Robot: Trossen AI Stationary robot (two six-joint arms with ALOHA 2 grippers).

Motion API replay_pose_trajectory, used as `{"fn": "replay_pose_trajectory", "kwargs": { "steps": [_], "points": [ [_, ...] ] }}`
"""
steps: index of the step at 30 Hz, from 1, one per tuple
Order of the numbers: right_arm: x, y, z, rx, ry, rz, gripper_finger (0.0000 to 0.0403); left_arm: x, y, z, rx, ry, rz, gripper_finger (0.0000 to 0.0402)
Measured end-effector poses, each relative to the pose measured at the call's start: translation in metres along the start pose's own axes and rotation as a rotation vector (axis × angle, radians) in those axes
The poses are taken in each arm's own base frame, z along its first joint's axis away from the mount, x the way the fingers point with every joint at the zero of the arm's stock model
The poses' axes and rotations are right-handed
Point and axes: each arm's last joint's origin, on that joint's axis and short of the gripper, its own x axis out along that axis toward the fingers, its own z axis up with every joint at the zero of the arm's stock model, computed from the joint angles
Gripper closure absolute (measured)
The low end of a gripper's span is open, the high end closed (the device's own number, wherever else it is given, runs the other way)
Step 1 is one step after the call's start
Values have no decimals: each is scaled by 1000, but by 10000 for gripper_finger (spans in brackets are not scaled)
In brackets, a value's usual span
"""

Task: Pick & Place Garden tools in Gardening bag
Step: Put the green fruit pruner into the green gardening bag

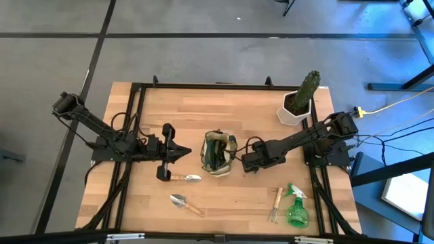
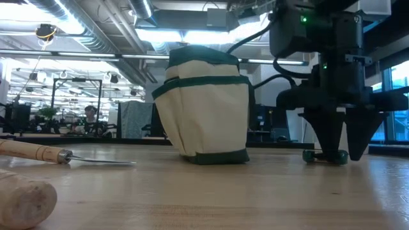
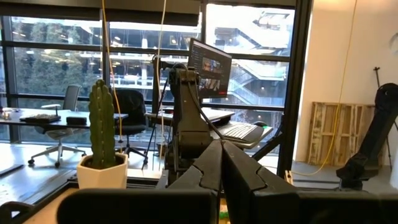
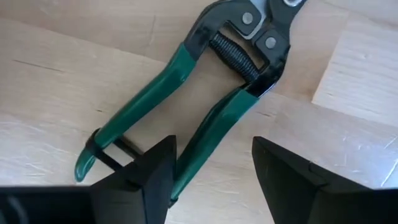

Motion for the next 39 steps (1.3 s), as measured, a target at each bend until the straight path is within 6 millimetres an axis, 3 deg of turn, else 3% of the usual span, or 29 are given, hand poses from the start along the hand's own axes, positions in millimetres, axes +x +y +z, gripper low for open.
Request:
{"fn": "replay_pose_trajectory", "kwargs": {
  "steps": [4, 13, 23, 39],
  "points": [
    [0, -2, 0, -1, 1, -22, 207, 0, 0, 0, 7, 0, 0, 398],
    [0, -4, 0, -9, 9, -37, 304, 0, 0, 0, 7, 0, 0, 398],
    [3, -7, 0, -82, -8, -47, 376, 0, 0, 0, 7, -1, 0, 398],
    [-4, -22, -15, -108, -107, -155, 382, 0, 0, 2, -2, -16, 2, 400]
  ]
}}
